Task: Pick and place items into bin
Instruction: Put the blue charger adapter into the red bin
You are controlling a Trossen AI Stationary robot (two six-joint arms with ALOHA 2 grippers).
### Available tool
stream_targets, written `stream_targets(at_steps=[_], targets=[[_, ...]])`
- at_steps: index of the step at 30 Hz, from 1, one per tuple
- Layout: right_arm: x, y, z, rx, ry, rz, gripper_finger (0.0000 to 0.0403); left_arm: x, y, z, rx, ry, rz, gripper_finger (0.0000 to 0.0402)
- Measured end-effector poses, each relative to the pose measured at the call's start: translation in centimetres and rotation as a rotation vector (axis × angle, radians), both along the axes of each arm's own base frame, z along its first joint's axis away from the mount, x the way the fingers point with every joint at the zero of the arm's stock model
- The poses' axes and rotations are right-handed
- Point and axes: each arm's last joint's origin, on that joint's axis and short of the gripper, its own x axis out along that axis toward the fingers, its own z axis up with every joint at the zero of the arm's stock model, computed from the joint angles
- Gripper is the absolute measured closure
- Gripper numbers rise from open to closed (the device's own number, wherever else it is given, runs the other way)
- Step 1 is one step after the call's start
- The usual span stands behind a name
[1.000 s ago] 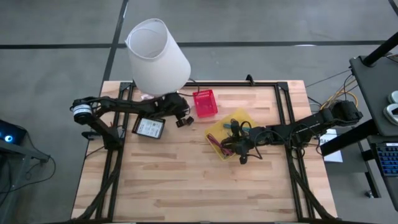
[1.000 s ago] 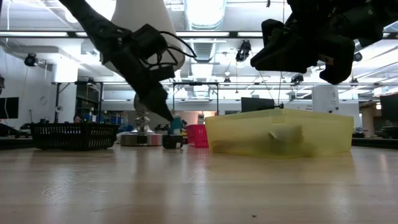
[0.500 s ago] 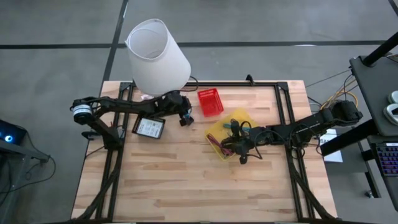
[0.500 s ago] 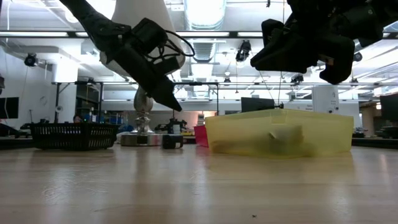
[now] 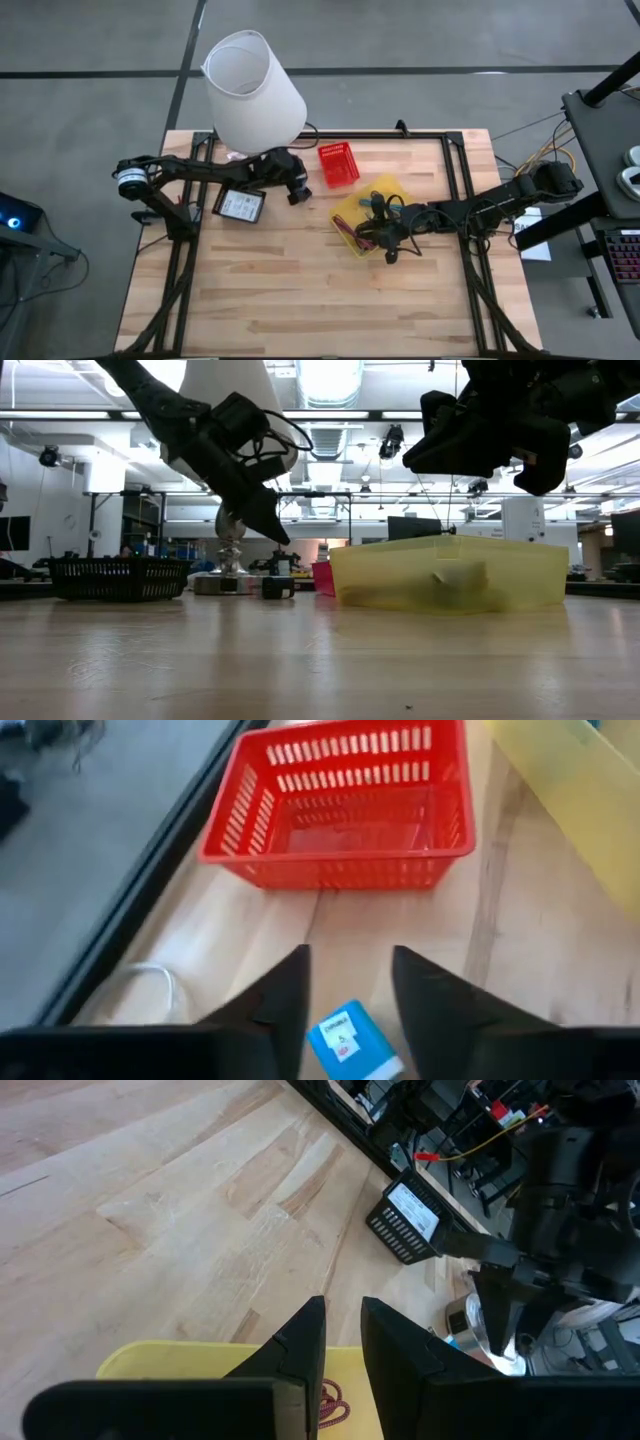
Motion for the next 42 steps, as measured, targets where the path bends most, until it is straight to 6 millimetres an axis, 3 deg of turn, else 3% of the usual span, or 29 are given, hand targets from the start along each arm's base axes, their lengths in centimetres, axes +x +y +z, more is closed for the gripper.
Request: stream_targets(at_steps=[5,10,30,42], targets=[[0.0,0.0,0.0,0.0,0.0,0.0,0.0346,-0.4,-0.1,-0.6,-0.056,0.033,0.038,0.0196],[0.0,0.0,0.0,0.0,0.0,0.0,0.0346,-0.4,-0.1,-1.1,-0.098,0.04,0.072,0.016],[0.0,0.0,0.0,0.0,0.0,0.0,0.0346,-0.1,0.7,-3.7,-0.061,0.134,0.156,0.0157],[0.0,0.0,0.0,0.0,0.0,0.0,0.0346,1.5,1.3,-6.4,-0.056,0.19,0.137,0.0157]])
